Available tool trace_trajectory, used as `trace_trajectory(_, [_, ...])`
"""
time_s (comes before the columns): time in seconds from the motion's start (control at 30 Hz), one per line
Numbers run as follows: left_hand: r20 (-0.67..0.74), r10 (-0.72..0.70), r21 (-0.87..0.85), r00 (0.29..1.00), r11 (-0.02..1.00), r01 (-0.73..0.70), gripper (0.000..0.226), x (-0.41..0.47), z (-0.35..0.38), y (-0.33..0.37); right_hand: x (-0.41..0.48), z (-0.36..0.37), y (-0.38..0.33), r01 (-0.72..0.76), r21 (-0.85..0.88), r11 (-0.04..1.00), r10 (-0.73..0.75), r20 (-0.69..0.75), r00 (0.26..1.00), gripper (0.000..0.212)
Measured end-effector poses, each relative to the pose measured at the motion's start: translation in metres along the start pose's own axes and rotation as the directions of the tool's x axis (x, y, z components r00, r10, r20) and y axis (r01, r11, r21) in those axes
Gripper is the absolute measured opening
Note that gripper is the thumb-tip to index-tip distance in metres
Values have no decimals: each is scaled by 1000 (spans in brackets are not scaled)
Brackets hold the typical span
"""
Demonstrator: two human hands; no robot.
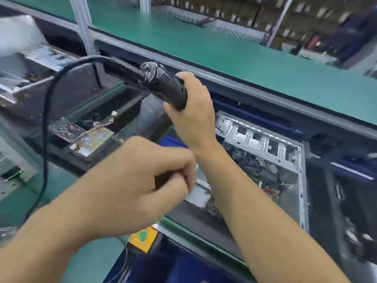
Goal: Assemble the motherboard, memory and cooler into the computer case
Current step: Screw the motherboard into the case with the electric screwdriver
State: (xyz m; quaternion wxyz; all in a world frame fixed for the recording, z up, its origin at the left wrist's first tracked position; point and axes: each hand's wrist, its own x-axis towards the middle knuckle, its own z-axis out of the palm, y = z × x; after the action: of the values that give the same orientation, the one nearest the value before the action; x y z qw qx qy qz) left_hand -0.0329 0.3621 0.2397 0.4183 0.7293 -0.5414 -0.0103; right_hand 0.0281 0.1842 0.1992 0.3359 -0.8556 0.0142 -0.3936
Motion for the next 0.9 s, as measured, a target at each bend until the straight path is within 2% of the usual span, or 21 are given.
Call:
trace_trajectory(0.1, [150,-302,58,941,953,297,21,14,49,-43,5,-29,8,-23,66,998,26,-50,998,35])
trace_trajectory(0.13, [152,-391,59,908,920,386,23,16,62,-62,5,-41,12,-34,84,996,41,-75,996,33])
trace_trajectory(0.2, [139,-469,39,872,883,468,27,26,85,-85,8,-71,20,-66,116,991,84,-151,985,33])
trace_trajectory(0.3, [218,-407,-58,887,902,428,27,50,122,-92,12,-123,32,-97,114,989,122,-246,962,35])
trace_trajectory(0.43, [370,-244,-156,896,935,319,22,91,176,-70,12,-202,47,-148,41,988,154,-328,932,22])
trace_trajectory(0.6, [483,-127,-209,866,944,255,23,132,245,-39,-3,-287,73,-255,-124,959,228,-195,954,30])
trace_trajectory(0.7, [530,-116,-228,840,935,273,24,156,286,-22,-20,-323,99,-326,-163,931,305,-141,942,29])
trace_trajectory(0.8, [596,-111,-187,795,944,273,25,182,327,-4,-43,-353,130,-384,-181,905,381,-54,923,14])
trace_trajectory(0.9, [634,-134,-157,762,942,296,25,202,360,12,-61,-376,157,-418,-188,889,420,-28,907,24])
